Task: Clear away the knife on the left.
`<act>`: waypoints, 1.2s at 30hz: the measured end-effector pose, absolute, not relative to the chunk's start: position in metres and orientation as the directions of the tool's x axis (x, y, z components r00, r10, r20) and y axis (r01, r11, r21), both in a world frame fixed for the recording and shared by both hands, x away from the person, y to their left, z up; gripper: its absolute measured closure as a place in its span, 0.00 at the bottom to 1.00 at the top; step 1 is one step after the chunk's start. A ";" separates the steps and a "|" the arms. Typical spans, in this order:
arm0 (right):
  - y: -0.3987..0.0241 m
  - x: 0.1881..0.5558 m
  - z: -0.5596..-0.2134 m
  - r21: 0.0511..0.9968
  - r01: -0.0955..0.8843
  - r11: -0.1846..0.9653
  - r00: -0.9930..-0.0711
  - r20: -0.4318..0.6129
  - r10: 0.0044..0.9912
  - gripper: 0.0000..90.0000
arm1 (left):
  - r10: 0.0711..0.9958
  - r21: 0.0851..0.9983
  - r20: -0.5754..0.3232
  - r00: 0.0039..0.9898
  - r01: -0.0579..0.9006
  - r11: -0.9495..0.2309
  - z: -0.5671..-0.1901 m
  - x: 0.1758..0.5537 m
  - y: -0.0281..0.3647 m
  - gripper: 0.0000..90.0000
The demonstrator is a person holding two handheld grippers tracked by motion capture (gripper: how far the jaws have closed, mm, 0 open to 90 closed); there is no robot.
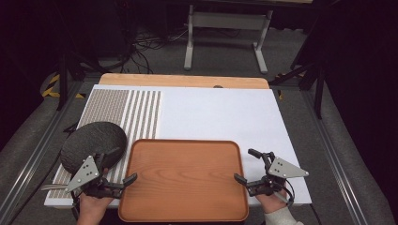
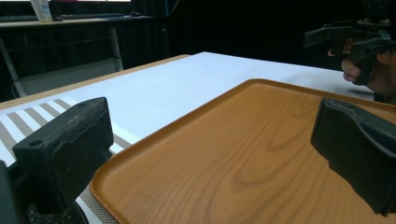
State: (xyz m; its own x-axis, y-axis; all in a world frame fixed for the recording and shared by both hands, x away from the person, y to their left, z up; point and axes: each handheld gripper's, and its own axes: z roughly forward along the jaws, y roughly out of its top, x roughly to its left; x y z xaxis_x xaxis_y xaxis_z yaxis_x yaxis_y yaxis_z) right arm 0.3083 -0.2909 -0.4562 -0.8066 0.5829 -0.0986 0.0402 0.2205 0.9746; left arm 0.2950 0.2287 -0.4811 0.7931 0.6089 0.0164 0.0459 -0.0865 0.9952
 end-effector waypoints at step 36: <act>-0.290 0.309 -0.455 0.975 0.042 0.217 -0.808 -0.094 0.581 0.03 | 0.471 0.960 0.069 0.879 0.070 -0.270 -0.441 0.298 0.232 0.05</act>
